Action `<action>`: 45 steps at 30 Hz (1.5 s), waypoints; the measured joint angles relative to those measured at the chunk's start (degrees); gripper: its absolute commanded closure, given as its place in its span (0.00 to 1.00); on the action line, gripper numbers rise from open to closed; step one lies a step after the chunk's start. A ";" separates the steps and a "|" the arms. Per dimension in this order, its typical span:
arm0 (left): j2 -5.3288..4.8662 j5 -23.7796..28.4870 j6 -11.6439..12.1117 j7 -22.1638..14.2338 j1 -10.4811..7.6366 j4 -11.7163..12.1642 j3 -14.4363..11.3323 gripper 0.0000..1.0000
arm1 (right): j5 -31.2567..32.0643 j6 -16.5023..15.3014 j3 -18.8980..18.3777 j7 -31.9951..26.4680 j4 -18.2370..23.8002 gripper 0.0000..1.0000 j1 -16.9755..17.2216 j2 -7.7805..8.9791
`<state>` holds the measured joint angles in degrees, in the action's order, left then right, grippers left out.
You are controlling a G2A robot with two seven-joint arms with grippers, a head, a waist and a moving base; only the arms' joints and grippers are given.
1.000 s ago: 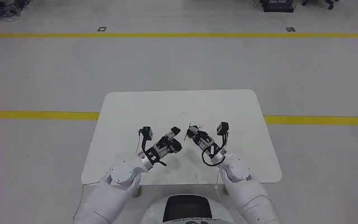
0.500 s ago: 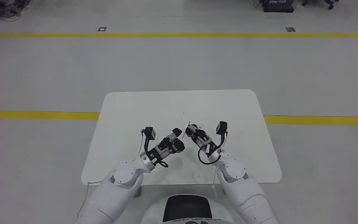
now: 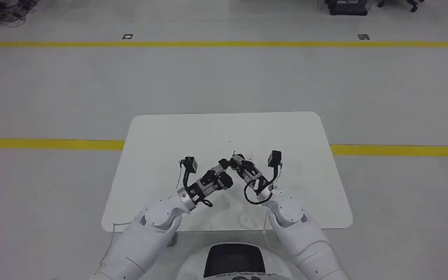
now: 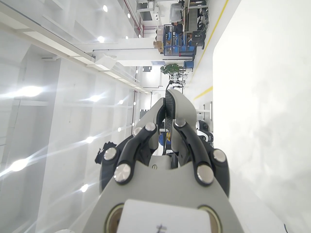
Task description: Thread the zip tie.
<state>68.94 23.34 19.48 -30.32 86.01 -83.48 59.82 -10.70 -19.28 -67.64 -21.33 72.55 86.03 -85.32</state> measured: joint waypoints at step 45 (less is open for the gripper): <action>1.64 -2.48 0.00 1.15 1.96 -0.08 2.78 0.76 | 0.30 -0.20 1.12 0.80 2.04 1.00 1.09 0.34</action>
<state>70.58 20.86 19.48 -29.17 87.97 -83.56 62.60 -10.41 -19.48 -66.51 -20.53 74.59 87.12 -84.97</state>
